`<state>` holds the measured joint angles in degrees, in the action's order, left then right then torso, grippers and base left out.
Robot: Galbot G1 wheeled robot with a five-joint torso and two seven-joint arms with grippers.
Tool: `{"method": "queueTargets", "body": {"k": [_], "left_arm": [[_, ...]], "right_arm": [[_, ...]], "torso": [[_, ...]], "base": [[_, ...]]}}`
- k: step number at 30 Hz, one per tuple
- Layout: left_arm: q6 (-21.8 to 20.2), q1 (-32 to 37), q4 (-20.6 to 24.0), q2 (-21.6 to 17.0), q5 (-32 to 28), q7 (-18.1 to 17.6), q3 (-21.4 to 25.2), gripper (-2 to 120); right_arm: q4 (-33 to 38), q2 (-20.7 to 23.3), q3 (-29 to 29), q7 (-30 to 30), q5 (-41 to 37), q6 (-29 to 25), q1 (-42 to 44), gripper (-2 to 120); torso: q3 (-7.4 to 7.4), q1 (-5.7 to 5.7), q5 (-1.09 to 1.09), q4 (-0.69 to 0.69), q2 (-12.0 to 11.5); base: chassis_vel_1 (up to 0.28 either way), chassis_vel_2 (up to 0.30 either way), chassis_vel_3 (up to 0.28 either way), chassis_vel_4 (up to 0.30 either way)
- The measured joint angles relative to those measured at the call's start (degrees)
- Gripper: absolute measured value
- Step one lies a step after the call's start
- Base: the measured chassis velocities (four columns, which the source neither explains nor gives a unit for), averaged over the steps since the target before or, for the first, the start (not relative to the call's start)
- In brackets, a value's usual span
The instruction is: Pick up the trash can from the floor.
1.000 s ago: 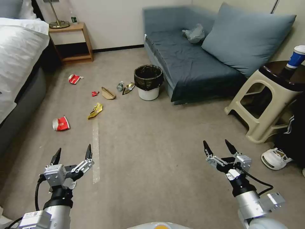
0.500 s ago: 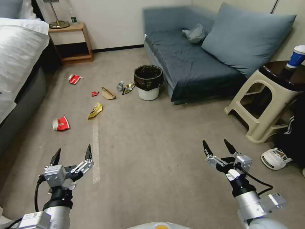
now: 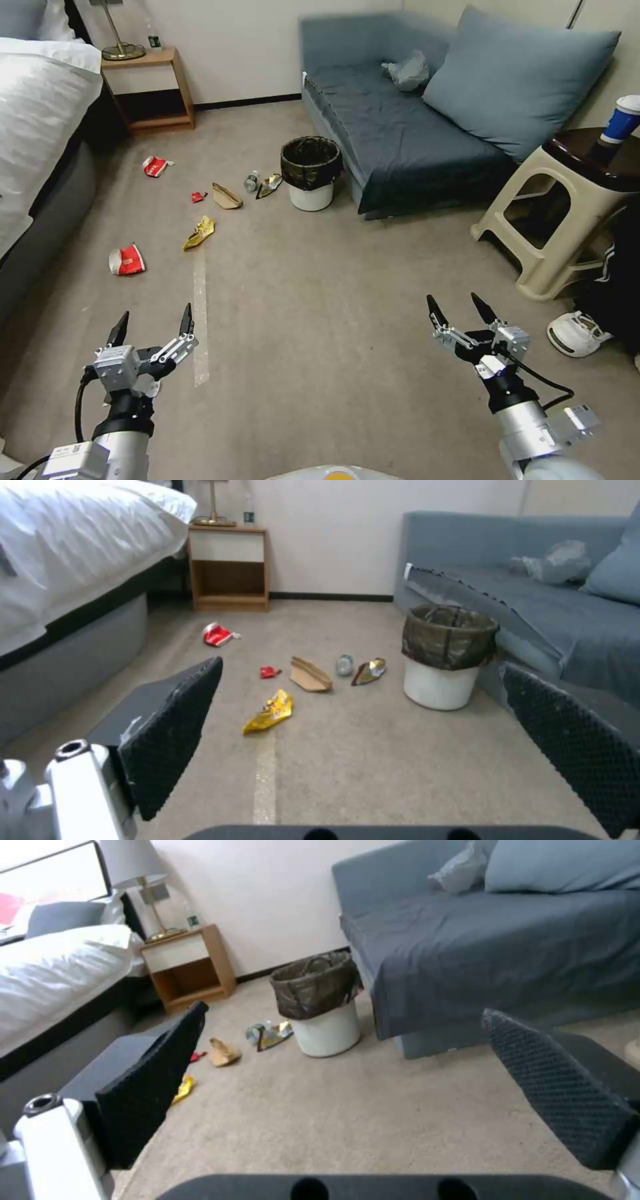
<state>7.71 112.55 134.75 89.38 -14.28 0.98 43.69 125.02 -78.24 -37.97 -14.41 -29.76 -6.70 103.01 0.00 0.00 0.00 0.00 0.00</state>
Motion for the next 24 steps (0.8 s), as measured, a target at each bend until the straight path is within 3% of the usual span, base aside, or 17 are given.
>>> {"method": "queueTargets", "body": {"k": [24], "left_arm": [[0.08,-0.36,-0.61,-0.32,0.11,0.09,-0.12,100]], "right_arm": [[-0.49,-0.15,-0.17,-0.24,-0.46,-0.43,-0.27,100]], "torso": [[0.00,0.00,0.00,0.00,0.00]], "base": [[-0.066,0.067,0.067,-0.065]]}}
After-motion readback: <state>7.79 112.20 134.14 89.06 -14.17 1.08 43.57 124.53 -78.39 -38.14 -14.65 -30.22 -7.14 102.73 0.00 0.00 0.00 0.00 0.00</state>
